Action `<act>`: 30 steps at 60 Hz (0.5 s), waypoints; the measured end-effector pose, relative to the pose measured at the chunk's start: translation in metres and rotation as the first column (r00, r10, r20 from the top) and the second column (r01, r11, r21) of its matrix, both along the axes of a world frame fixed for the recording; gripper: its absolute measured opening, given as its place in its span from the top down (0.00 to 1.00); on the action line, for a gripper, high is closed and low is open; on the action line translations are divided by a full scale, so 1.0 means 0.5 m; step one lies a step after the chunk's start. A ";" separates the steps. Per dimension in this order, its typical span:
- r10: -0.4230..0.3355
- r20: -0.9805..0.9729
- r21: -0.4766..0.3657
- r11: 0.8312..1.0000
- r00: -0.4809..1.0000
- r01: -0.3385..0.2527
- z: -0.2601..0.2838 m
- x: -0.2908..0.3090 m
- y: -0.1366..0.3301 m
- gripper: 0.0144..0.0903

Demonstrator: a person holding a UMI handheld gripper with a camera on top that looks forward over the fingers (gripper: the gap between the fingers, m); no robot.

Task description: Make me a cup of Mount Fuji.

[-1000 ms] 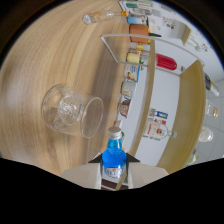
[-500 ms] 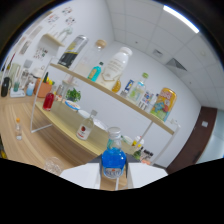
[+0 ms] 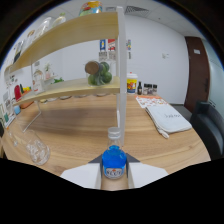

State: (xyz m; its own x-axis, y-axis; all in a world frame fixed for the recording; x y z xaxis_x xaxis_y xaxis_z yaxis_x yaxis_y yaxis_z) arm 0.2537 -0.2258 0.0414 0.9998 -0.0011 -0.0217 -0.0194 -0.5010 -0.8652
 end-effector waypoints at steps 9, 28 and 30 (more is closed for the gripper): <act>0.001 0.005 -0.052 0.999 1.000 -0.001 -0.041 0.013 -0.009 0.71; -0.004 0.038 -0.083 0.997 0.999 0.007 -0.050 0.017 -0.034 0.69; -0.010 0.037 -0.089 0.996 0.999 0.013 -0.049 0.016 -0.037 0.68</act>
State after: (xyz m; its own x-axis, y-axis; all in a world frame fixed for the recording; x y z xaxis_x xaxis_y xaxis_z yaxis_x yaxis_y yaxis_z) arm 0.2618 -0.2443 0.0170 0.9998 -0.0133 0.0150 0.0046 -0.5761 -0.8174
